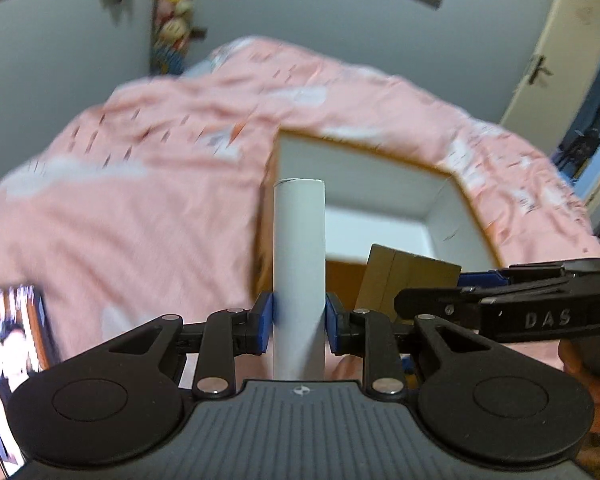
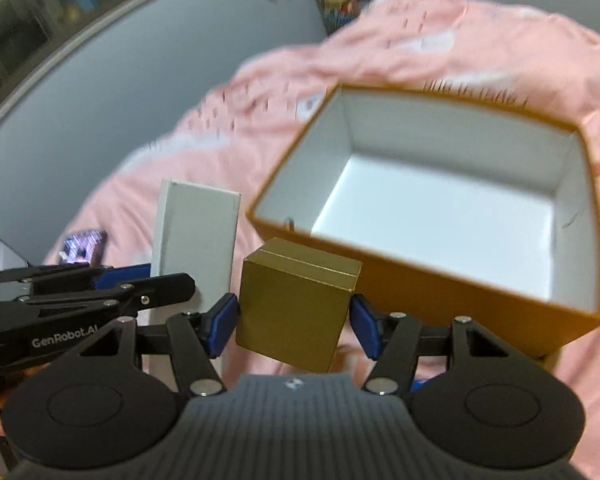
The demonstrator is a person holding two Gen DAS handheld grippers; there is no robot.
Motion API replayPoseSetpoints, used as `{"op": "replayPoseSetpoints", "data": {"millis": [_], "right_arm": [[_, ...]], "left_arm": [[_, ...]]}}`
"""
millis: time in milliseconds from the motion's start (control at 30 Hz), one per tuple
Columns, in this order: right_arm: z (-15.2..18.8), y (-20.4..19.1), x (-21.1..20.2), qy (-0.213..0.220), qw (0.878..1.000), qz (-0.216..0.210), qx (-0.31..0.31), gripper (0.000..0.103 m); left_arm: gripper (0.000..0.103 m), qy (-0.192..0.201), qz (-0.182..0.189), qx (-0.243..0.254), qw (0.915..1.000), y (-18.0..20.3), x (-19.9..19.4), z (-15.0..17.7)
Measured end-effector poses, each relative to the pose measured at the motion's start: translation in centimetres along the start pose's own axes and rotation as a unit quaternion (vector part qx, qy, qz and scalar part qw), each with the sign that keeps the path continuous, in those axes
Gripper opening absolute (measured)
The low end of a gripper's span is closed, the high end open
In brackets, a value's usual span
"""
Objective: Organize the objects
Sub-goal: 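Carry the white box and gold cube over the orange box and lower them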
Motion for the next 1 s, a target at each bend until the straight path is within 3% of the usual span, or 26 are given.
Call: {"op": "replayPoseSetpoints", "data": {"millis": [200, 333, 500, 733, 1000], "right_arm": [[-4.3, 1.4, -4.8, 0.069, 0.997, 0.030, -0.009, 0.063], [-6.8, 4.1, -5.0, 0.087, 0.995, 0.055, 0.008, 0.063], [-8.1, 8.5, -2.5, 0.073, 0.993, 0.077, 0.045, 0.063], [-6.9, 13.5, 2.6, 0.021, 0.993, 0.078, 0.090, 0.063], [-6.4, 16.7, 6.4, -0.021, 0.991, 0.067, 0.114, 0.063]], "left_arm": [[0.030, 0.072, 0.033, 0.033, 0.9963, 4.3, -0.7, -5.9], [0.030, 0.086, 0.040, 0.039, 0.9947, 6.5, 1.6, -8.8], [0.030, 0.038, 0.040, 0.058, 0.9968, 8.3, 7.8, -10.0], [0.030, -0.032, -0.009, 0.111, 0.9933, 7.9, 15.8, -8.7], [0.030, -0.092, -0.088, 0.189, 0.9736, 7.9, 20.4, -6.6]]}}
Point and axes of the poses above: each gripper's, at about its wrist camera, not at the fingertips, and x roughly the way its jaws point, y to its right, z to its underside, the point moved 9 cm from there along x, roughly the way its jaws point, and after that the axes turned 11 degrees about -z, right-handed, at the moved point
